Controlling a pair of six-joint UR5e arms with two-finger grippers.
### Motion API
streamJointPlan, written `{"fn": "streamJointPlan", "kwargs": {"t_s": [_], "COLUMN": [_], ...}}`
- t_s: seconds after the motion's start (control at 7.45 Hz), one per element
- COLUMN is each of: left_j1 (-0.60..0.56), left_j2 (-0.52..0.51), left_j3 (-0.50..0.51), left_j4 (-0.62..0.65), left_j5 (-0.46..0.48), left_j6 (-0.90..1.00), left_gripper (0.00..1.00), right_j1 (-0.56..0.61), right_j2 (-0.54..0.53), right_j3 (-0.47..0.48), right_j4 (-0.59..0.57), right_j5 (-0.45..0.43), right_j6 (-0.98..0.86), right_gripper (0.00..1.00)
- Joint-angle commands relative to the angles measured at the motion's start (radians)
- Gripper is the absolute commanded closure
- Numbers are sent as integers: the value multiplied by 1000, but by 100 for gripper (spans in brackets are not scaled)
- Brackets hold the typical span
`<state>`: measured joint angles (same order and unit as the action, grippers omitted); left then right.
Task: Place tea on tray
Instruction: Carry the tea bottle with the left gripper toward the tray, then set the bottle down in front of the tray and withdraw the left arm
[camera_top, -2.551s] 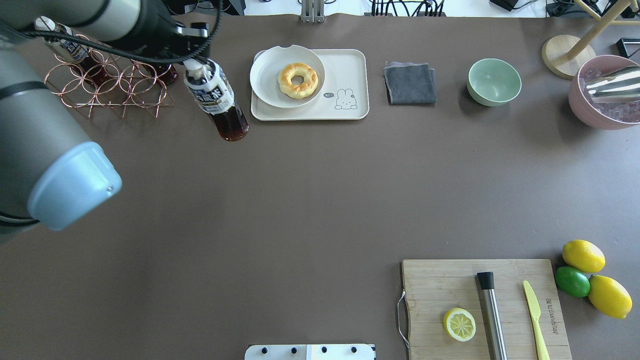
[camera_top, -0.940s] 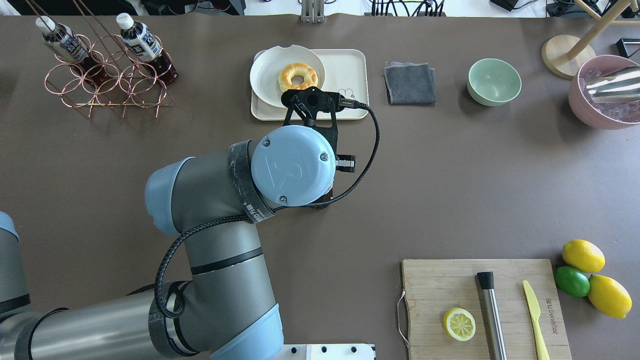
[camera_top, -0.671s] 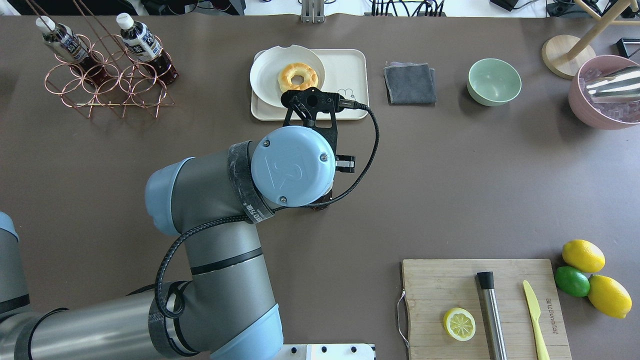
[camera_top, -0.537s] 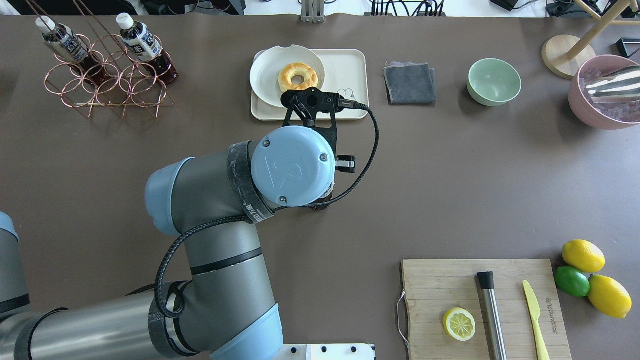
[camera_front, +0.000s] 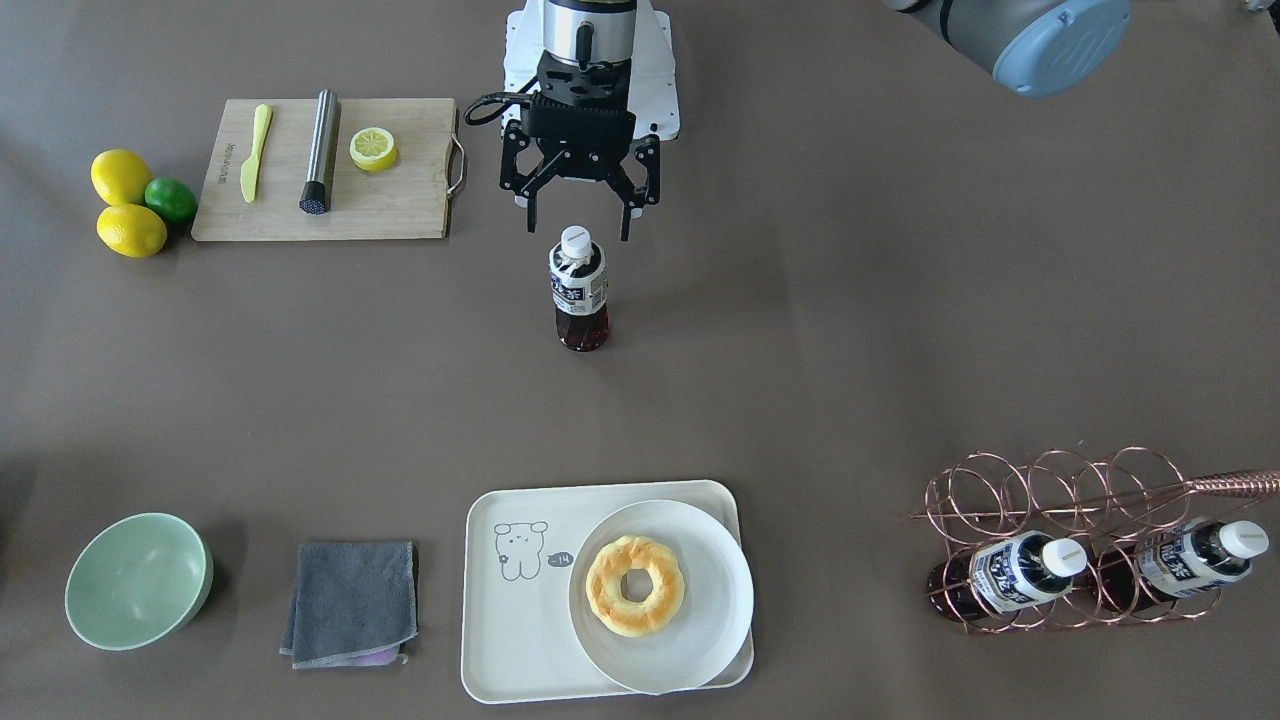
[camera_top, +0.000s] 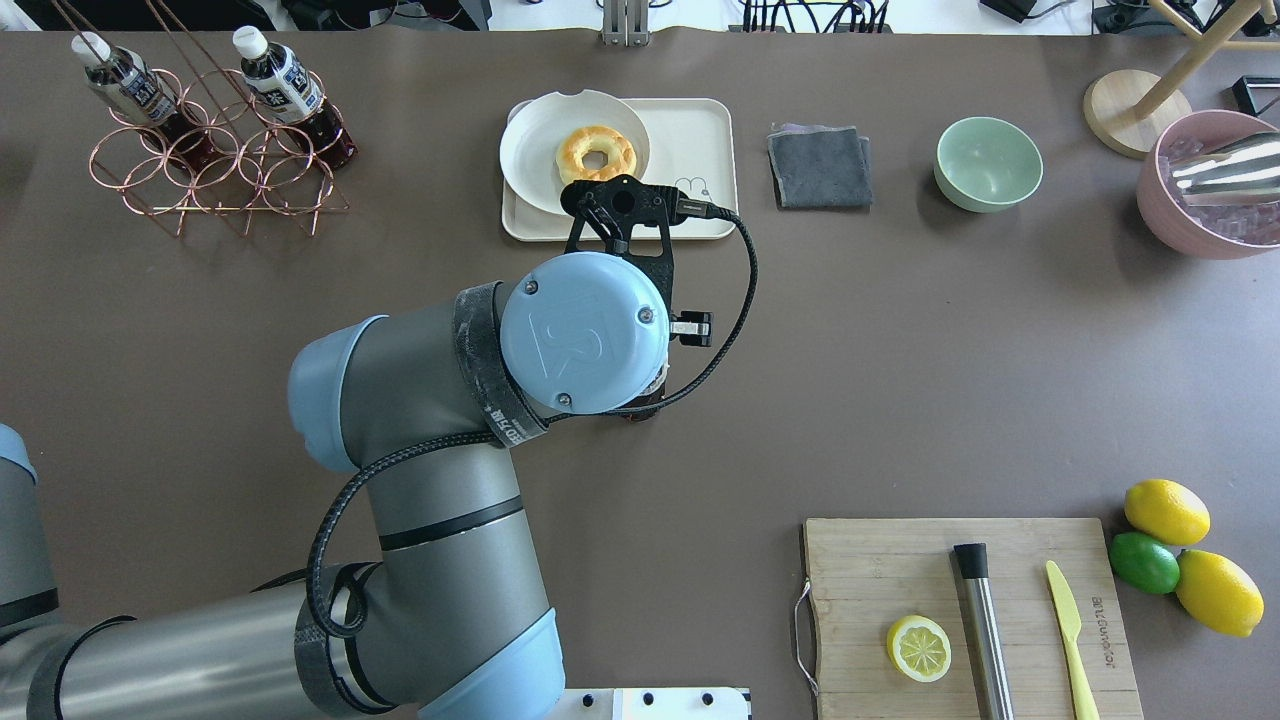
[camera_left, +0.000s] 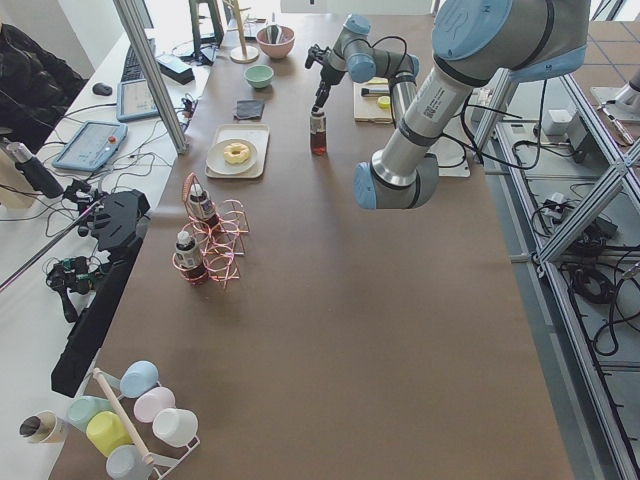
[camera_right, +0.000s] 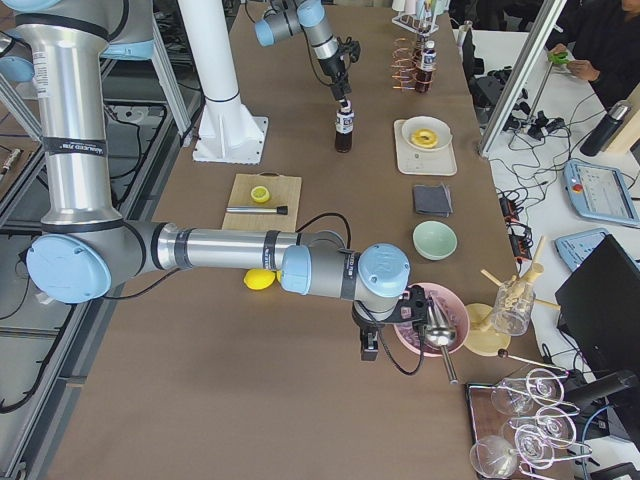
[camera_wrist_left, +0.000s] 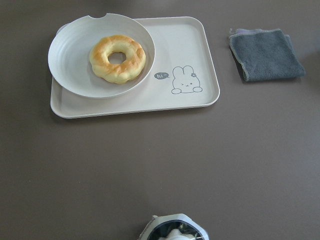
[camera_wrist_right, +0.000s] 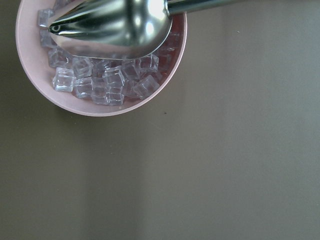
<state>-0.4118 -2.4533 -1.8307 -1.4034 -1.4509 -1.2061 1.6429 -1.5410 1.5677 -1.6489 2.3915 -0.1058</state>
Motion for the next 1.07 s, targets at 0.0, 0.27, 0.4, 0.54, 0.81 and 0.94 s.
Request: {"fn": "streamJointPlan", "kwargs": {"t_s": [0.0, 0.27, 0.4, 0.54, 0.81, 0.94], "left_j1": [-74, -111, -152, -206, -309, -332], "left_j2": [67, 211, 271, 292, 387, 469], "left_j3": [-28, -65, -71, -73, -85, -125], "left_j4": [-8, -200, -260, -262, -266, -273], "left_j5": [-5, -3, -5, -8, -116, -170], "left_j6": [-10, -6, -6, -9, -7, 38], "left_gripper": [2, 2, 2, 2, 2, 2], "right_j1": [0, -2, -2, -2, -23, -56], "right_j2": [4, 13, 19, 30, 56, 71], "right_j3": [2, 3, 11, 17, 35, 57], "right_j4": [1, 1, 1, 1, 3, 3], "right_j5": [0, 0, 0, 2, 6, 6], "right_j6": [0, 6, 23, 46, 110, 158], "right_gripper": [0, 0, 0, 0, 0, 0]}}
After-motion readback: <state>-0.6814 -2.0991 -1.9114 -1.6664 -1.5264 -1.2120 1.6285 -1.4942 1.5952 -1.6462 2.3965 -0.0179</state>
